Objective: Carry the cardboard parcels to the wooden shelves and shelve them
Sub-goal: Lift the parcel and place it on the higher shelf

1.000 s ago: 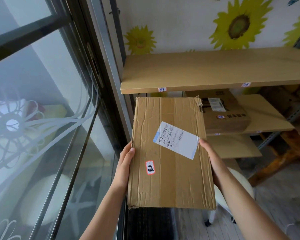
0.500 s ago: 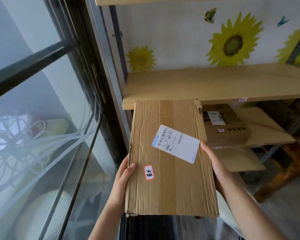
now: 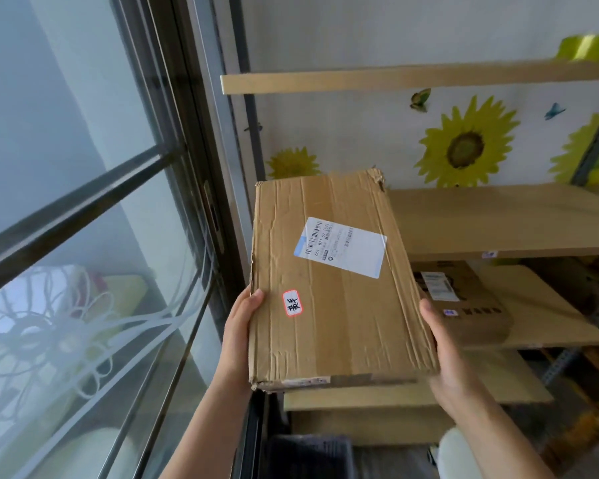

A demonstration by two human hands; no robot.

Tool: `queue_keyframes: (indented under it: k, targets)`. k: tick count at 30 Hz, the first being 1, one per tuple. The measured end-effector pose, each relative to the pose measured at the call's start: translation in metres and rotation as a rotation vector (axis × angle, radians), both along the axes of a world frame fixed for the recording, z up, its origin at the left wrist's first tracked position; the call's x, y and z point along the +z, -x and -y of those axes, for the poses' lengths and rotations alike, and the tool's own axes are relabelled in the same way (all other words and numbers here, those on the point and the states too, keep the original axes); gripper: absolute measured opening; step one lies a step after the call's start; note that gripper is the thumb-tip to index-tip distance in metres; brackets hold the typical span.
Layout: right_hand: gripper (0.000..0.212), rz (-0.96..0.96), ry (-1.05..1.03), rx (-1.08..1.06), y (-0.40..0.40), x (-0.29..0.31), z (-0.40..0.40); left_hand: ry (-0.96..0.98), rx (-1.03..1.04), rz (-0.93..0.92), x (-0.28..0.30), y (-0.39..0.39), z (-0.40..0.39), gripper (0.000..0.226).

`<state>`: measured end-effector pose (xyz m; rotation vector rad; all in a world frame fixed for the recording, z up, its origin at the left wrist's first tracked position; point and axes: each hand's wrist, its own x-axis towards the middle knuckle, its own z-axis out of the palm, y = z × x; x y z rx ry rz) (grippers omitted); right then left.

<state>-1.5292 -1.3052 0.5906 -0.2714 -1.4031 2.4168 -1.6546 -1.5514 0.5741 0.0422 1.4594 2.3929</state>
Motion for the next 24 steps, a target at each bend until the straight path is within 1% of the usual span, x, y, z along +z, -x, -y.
queue_keyframes:
  k: [2, 3, 5, 6, 7, 8, 10, 12, 14, 19, 22, 23, 24]
  targets:
    - [0.092, -0.017, 0.005, -0.075, 0.007, 0.006, 0.001, 0.003, -0.004, 0.003, 0.014, 0.01, -0.008, 0.088]
    - [0.087, -0.022, 0.02, -0.11, 0.012, 0.01, 0.0, 0.0, 0.004, 0.016, 0.02, 0.015, -0.013, 0.092]
    - [0.055, -0.01, 0.054, -0.149, 0.024, 0.021, -0.001, 0.002, 0.027, 0.048, 0.027, 0.028, -0.021, 0.093]
    - [0.043, 0.01, 0.063, -0.167, 0.03, 0.024, -0.005, 0.012, 0.026, 0.055, 0.032, 0.033, -0.025, 0.091]
    - [0.038, 0.039, 0.07, -0.178, 0.038, 0.028, -0.009, 0.03, 0.02, 0.053, 0.037, 0.038, -0.027, 0.085]
    - [0.033, 0.072, 0.079, -0.185, 0.045, 0.032, -0.011, 0.047, 0.01, 0.043, 0.042, 0.042, -0.029, 0.074]
    - [0.018, 0.116, 0.086, -0.212, 0.058, 0.042, -0.015, 0.075, -0.065, 0.003, 0.055, 0.05, -0.032, 0.046]
    - [0.011, 0.149, 0.114, -0.226, 0.073, 0.052, -0.021, 0.119, -0.119, -0.046, 0.07, 0.058, -0.039, 0.033]
    - [0.012, 0.201, 0.11, -0.229, 0.089, 0.061, -0.026, 0.173, -0.131, -0.08, 0.083, 0.069, -0.045, 0.03]
    - [0.012, 0.197, 0.03, -0.21, 0.135, 0.083, -0.039, 0.263, -0.078, -0.106, 0.111, 0.102, -0.057, 0.028]
    - [0.014, 0.193, -0.032, -0.188, 0.163, 0.103, -0.044, 0.232, -0.062, -0.128, 0.126, 0.124, -0.064, 0.039]
    - [0.023, 0.189, -0.059, -0.18, 0.173, 0.107, -0.047, 0.222, -0.068, -0.129, 0.129, 0.13, -0.067, 0.043]
    - [0.038, 0.2, -0.079, -0.179, 0.183, 0.11, -0.051, 0.216, -0.073, -0.125, 0.13, 0.138, -0.069, 0.044]
